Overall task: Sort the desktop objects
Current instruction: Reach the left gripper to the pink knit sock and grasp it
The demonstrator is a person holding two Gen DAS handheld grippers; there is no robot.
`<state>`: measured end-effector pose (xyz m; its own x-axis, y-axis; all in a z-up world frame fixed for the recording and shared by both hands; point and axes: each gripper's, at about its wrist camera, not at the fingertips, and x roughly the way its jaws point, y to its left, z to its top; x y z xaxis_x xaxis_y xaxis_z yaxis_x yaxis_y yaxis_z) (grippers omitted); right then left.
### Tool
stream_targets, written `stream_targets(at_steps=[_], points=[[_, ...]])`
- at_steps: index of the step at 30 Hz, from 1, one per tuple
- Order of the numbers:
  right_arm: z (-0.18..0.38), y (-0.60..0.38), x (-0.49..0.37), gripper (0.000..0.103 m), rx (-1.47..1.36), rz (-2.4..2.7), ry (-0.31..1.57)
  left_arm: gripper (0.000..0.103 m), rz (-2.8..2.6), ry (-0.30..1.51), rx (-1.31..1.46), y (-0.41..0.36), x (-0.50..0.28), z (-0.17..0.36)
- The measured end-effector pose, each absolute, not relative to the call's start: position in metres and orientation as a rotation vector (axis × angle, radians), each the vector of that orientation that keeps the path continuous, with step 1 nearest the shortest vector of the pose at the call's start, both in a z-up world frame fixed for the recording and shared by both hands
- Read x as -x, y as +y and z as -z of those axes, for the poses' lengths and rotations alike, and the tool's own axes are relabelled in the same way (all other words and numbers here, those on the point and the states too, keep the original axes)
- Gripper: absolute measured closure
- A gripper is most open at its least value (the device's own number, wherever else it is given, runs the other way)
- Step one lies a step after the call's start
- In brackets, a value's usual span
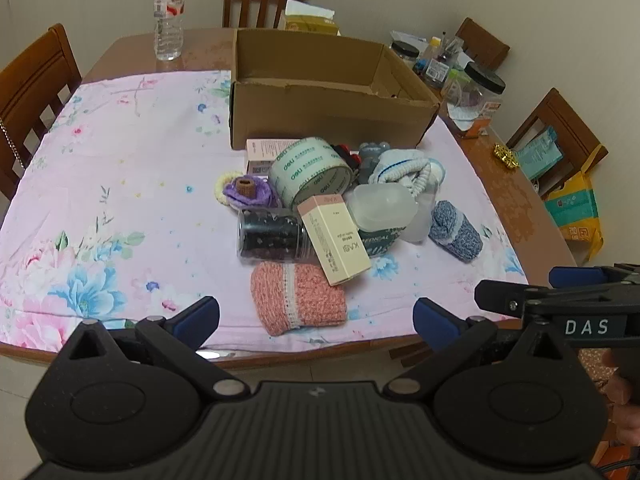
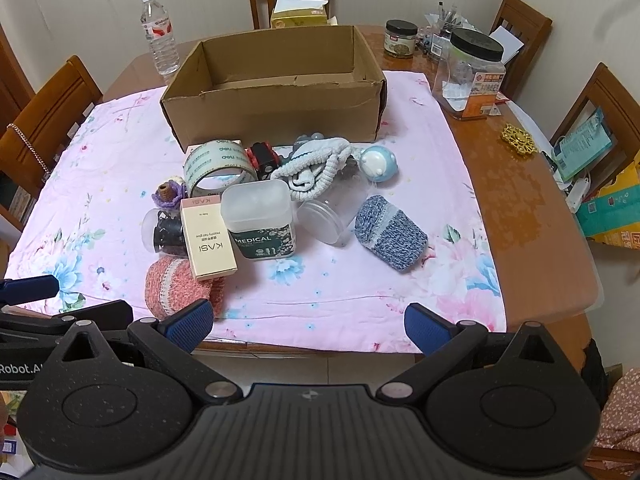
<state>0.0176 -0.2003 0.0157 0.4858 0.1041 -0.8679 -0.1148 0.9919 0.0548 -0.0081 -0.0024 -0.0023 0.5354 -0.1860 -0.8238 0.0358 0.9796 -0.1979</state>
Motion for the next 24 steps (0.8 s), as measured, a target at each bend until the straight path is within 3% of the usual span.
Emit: stream_targets(at_steps=[24], points=[[0.002, -0.208, -0.022, 0.0, 0.048, -0.167, 1.007, 0.001, 0.138, 1.032, 0.169, -0.002, -0.002, 0.041]])
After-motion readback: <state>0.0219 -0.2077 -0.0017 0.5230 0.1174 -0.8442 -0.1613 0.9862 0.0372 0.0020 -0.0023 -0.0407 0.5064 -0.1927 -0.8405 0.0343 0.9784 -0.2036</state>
